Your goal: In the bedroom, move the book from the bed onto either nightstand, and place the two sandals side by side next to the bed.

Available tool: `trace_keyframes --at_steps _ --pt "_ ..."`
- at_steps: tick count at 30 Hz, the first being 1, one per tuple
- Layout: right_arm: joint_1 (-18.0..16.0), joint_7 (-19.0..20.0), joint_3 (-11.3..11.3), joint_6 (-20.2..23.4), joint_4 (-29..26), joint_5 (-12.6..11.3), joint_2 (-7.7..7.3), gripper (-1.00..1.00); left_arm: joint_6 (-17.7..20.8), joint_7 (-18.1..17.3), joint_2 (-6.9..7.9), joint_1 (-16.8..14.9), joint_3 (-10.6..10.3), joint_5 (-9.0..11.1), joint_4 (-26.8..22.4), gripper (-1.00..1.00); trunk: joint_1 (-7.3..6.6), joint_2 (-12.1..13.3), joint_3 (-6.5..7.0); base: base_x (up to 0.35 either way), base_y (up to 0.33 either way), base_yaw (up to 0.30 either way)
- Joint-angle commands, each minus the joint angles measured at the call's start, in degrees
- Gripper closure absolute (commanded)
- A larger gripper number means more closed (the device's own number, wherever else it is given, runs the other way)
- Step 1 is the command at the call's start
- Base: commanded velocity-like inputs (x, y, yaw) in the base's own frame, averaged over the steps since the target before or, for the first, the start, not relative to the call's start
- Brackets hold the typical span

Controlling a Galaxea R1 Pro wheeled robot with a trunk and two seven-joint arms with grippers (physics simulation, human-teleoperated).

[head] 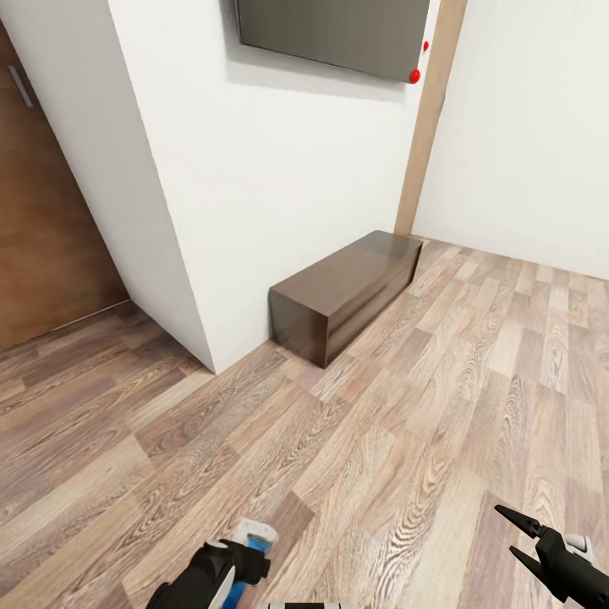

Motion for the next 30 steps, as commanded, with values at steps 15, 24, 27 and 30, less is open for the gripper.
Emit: trace_keyframes --at_steps 15,24,27,30 --pt "0.0 0.2 -0.1 0.2 0.0 0.2 0.0 -1.0 0.3 -0.1 2.98 0.0 -0.1 -0.5 -7.2 -1.0 -0.01 0.0 -0.04 0.0 0.0 0.0" --pt "0.0 0.2 -0.1 0.2 0.0 0.2 0.0 -1.0 0.1 -0.3 4.13 0.0 -0.1 -0.6 -7.9 -1.0 -0.01 0.0 -0.04 0.0 0.0 0.0" --pt "0.0 0.2 -0.1 0.2 0.0 0.2 0.0 -1.0 0.1 -0.3 4.2 0.0 -0.2 -0.6 -7.9 -1.0 0.02 0.0 -0.26 0.0 0.0 0.0" --pt "0.0 0.2 -0.1 0.2 0.0 0.2 0.0 -1.0 0.1 -0.3 4.22 0.0 -0.2 -0.6 -7.8 -1.0 0.09 -0.1 -0.93 0.0 0.0 0.0"
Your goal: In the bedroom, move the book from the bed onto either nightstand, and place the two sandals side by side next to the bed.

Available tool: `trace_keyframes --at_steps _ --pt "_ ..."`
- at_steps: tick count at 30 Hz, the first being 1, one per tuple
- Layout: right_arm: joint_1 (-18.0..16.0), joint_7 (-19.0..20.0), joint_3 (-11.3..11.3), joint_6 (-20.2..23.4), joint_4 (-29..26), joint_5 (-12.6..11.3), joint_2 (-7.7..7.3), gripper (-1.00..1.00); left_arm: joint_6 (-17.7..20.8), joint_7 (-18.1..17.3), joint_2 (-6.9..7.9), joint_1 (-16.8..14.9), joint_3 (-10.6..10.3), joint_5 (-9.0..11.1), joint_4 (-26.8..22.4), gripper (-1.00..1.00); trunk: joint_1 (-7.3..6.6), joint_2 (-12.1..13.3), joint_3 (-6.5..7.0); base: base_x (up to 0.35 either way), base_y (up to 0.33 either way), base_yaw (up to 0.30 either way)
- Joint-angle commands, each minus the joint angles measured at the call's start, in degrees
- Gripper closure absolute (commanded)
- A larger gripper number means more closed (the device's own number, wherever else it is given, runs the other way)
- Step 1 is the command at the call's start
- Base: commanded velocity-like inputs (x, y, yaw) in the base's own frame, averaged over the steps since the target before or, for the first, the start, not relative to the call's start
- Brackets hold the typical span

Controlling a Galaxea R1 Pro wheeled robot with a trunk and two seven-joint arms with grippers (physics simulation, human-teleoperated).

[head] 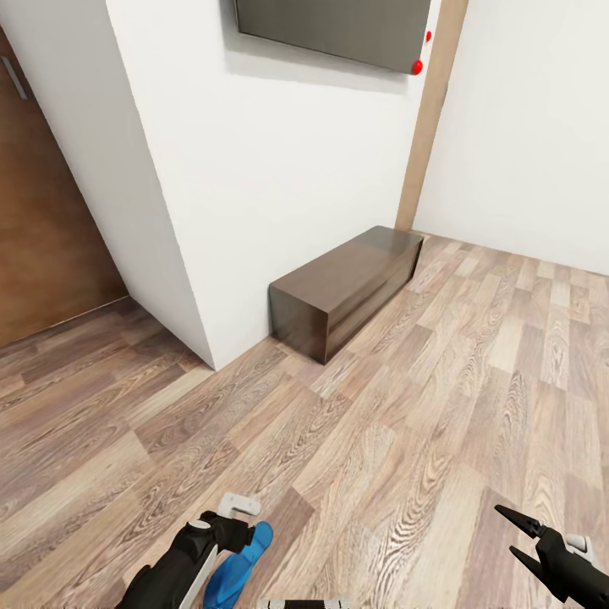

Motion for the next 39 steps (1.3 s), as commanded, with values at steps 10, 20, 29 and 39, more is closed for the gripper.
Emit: trace_keyframes --at_steps 10,20,29,39 --pt "0.0 0.2 -0.1 0.2 0.0 0.2 0.0 -1.0 0.0 -0.2 -0.01 0.0 -0.3 -0.4 0.0 -1.0 0.25 -0.2 -2.26 0.0 0.0 0.0" --pt "0.0 0.2 -0.1 0.2 0.0 0.2 0.0 -1.0 -2.4 -0.3 0.01 0.0 -3.4 -0.4 0.1 -1.0 0.5 -0.3 -4.48 0.0 0.0 0.0" --pt "0.0 0.2 -0.1 0.2 0.0 0.2 0.0 -1.0 -2.8 -0.3 0.15 0.0 -3.9 -0.3 0.2 -1.0 0.61 -0.3 -5.37 0.0 0.0 0.0" --pt "0.0 0.2 -0.1 0.2 0.0 0.2 0.0 -1.0 -2.8 -0.3 0.36 0.0 -3.8 -0.3 0.2 -1.0 0.79 -0.4 -6.92 0.0 0.0 0.0"
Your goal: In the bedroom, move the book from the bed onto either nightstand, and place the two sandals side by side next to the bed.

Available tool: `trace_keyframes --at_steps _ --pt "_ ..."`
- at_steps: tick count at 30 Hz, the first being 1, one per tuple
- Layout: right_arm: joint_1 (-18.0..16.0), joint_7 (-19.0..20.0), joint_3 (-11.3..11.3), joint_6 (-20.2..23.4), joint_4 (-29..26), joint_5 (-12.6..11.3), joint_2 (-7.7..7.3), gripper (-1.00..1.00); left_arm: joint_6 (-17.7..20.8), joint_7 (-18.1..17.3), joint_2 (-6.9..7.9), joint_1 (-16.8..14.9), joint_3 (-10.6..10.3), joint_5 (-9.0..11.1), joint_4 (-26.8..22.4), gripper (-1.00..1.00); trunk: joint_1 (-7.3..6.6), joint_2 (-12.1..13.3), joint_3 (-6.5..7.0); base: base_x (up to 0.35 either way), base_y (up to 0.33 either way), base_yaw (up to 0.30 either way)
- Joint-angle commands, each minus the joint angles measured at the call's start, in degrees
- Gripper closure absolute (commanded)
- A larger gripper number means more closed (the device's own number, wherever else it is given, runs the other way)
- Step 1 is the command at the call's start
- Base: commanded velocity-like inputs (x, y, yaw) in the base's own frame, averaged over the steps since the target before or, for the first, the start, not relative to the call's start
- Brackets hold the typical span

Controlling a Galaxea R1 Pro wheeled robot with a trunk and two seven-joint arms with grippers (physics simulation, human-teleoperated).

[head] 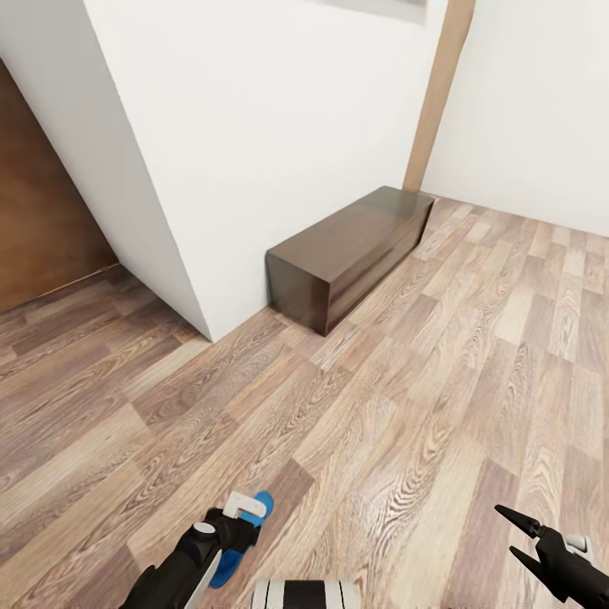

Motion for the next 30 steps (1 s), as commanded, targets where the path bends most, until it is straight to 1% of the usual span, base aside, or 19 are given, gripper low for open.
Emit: trace_keyframes --at_steps 1,16,25,26,27,30 --pt "0.0 0.2 -0.1 0.3 0.0 0.2 0.0 -1.0 0.3 -0.2 0.02 0.0 0.0 -0.3 -0.1 -1.0 0.01 0.0 -0.27 0.0 0.0 0.0" --pt "0.0 0.2 -0.1 0.3 0.0 0.2 0.0 -1.0 0.2 -0.2 0.13 0.0 0.2 -0.3 -0.1 -1.0 0.4 -0.2 -3.59 0.0 0.0 0.0" --pt "0.0 0.2 -0.1 0.3 0.0 0.2 0.0 -1.0 0.1 -0.1 0.81 0.0 0.3 -0.2 -0.2 -1.0 0.63 -0.4 -5.58 0.0 0.0 0.0" --pt "0.0 0.2 -0.1 0.3 0.0 0.2 0.0 -1.0 -0.1 -0.1 0.82 0.0 0.3 -0.2 -0.2 -1.0 0.63 -0.4 -5.58 0.0 0.0 0.0" --pt "0.0 0.2 -0.1 0.3 0.0 0.2 0.0 -1.0 -2.4 0.0 0.87 0.0 0.3 -0.2 -0.2 -1.0 0.63 -0.4 -5.58 0.0 0.0 0.0" --pt "0.0 0.2 -0.1 0.3 0.0 0.2 0.0 -1.0 -4.3 0.0 0.88 0.0 0.3 -0.2 -0.3 -1.0 0.63 -0.4 -5.58 0.0 0.0 0.0"
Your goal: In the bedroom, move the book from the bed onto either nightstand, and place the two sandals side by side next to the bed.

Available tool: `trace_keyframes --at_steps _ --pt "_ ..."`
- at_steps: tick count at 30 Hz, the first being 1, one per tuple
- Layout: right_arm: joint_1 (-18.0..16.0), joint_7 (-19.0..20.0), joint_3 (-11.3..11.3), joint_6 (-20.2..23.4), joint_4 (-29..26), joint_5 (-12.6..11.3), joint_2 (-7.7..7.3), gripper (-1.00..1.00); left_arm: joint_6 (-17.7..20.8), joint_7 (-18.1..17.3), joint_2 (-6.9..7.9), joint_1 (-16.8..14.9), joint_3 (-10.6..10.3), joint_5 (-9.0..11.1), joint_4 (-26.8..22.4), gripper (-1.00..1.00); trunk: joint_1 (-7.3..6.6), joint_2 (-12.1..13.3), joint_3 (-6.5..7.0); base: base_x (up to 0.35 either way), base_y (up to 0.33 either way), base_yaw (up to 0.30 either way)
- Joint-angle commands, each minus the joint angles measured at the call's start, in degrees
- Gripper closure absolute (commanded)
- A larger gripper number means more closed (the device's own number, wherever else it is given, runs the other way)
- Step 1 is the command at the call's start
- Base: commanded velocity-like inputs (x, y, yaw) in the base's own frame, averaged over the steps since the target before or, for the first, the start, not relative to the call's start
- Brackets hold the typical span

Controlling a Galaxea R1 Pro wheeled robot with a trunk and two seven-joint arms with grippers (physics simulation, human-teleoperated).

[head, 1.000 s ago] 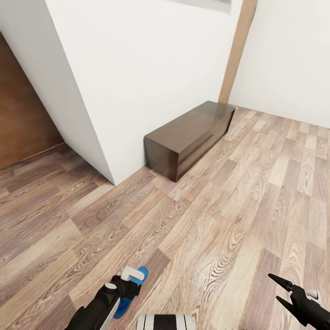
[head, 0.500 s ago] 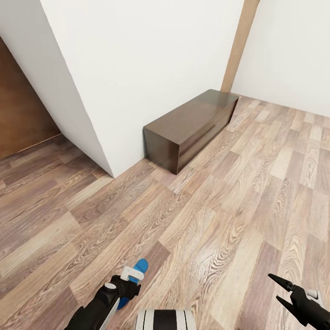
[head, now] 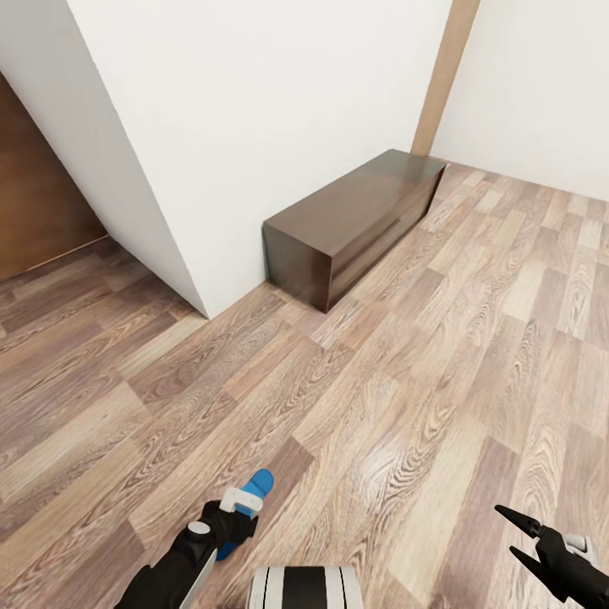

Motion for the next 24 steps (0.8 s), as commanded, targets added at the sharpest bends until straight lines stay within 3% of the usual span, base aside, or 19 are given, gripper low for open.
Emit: trace_keyframes --at_steps 1,8,24 --pt "0.0 0.2 -0.1 0.3 0.0 0.2 0.0 -1.0 -0.3 -0.1 0.0 0.0 0.0 -0.3 -0.1 -1.0 -0.01 0.0 -0.03 0.0 0.0 0.0" --pt "0.0 0.2 -0.1 0.3 0.0 0.2 0.0 -1.0 -4.1 0.0 -0.32 -0.3 0.0 -0.3 -0.4 -1.0 -0.01 0.0 -0.03 0.0 0.0 0.0" --pt "0.0 0.3 -0.1 0.3 -0.1 0.2 0.0 -1.0 -5.3 0.0 -1.14 -1.1 0.0 -0.3 -0.4 -1.0 -0.01 0.0 -0.03 0.0 0.0 0.0"
